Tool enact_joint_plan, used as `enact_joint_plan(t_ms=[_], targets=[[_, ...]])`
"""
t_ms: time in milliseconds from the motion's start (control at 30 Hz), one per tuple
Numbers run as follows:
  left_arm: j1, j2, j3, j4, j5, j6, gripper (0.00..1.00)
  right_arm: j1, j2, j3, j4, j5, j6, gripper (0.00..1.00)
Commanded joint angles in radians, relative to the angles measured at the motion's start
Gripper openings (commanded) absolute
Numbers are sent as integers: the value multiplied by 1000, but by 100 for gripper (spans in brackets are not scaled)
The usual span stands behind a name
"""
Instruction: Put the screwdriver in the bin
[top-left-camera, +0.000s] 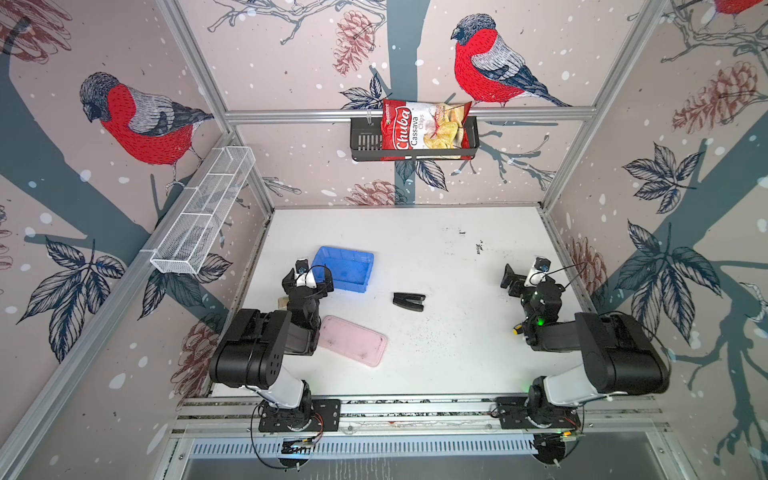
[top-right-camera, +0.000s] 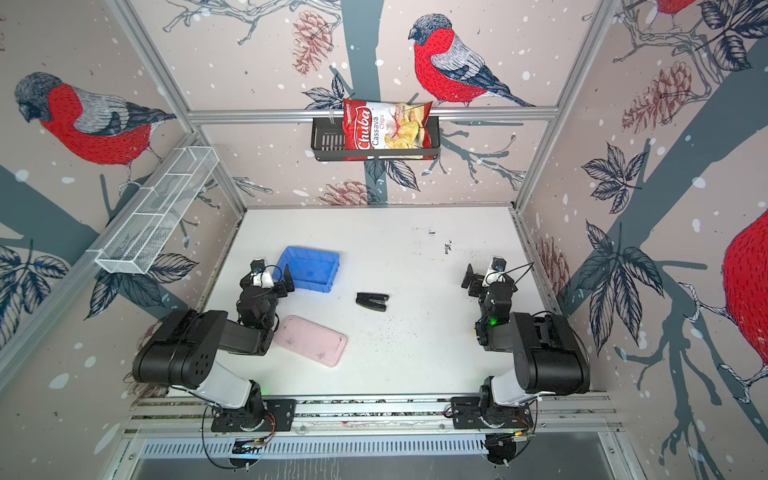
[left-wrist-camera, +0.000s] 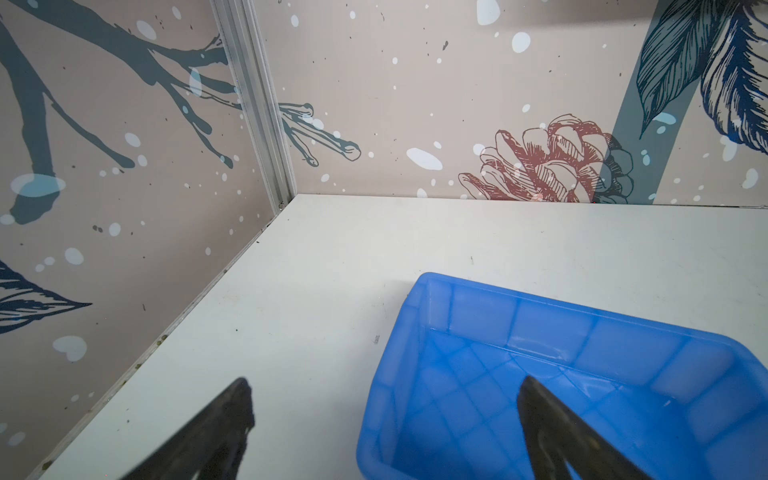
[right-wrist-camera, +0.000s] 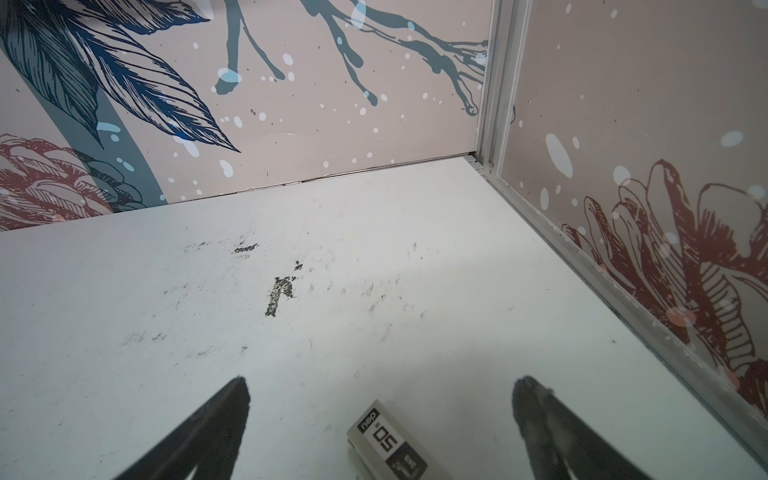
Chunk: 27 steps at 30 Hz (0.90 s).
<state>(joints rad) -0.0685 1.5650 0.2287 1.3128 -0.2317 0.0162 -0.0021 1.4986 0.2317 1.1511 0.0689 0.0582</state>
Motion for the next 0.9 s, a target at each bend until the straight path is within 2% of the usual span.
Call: enact_joint_plan(t_ms=[0,67,233,433,500,667,767,867], targets=[[1,-2,4,8,13,-3,98,4,-5,-3,47,20,11,100],[3,-3,2,7,17,-4,98,17,-7,-10,59,69,15,100],[3,-22,-15,27,11,-1,98,26,-68,-4,1,105,21,100],[-10,-181,-17,-96,27,19,98,40,-239,38,-196,146,34,100],[-18,-241,-11,-146,60,41,98,41,-312,60,-269,163,88,100],[-72,-381,67,-367,184,105,98,44,-450,183,-609,261,292,99],[-135,-416,126,-470,258,132,98,38,-498,265,-834,309,409,100],[-198,-421,169,-519,328,121,98,27,-537,322,-1006,312,467,100]])
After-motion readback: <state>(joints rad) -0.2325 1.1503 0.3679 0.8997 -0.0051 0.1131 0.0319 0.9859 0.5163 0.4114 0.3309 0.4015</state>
